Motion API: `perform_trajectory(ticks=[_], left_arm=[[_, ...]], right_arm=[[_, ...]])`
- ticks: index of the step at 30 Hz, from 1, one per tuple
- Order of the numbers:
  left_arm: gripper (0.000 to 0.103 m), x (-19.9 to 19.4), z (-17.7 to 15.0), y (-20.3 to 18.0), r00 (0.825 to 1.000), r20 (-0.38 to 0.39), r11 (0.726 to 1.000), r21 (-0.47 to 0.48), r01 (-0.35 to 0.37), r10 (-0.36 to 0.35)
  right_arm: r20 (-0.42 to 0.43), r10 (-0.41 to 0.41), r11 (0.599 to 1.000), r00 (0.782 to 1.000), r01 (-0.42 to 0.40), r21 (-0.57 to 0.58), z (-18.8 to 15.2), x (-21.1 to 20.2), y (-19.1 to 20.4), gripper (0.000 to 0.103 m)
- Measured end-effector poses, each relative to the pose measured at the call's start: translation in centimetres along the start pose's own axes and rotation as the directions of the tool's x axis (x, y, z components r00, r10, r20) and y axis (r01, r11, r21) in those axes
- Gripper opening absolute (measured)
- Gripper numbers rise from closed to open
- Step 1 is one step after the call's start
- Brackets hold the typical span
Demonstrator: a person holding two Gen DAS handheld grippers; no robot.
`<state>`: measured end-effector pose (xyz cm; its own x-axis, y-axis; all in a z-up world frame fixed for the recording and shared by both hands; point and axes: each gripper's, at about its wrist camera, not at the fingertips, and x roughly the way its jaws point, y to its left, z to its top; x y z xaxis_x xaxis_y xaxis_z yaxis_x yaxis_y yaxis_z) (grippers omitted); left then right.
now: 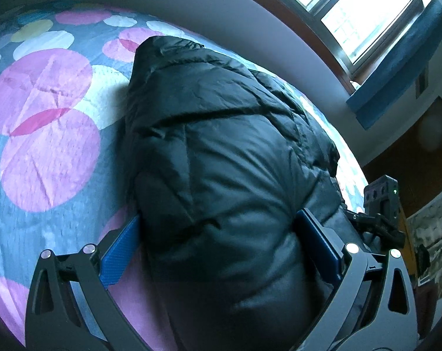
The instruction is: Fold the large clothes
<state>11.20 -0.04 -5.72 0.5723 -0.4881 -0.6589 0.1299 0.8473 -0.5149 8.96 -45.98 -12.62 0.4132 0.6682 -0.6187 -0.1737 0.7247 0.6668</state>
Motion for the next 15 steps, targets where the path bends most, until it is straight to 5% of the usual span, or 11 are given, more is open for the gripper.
perform_trajectory(ticks=[11,15], left_arm=[[0.101,-1.6,-2.2,-1.5,1.0,0.012,0.999,0.034,-0.028,0.027],[0.101,-1.9,-2.7,-1.7,0.999,0.015,0.999,0.032,-0.034,0.034]], right_arm=[[0.029,-0.024,0.999,0.999,0.023,0.031,-2.3,-3.5,-1.6,0.094],[0.158,-0.102,0.993,0.982,0.11,-0.038,-3.7,-7.9,0.7,0.094]])
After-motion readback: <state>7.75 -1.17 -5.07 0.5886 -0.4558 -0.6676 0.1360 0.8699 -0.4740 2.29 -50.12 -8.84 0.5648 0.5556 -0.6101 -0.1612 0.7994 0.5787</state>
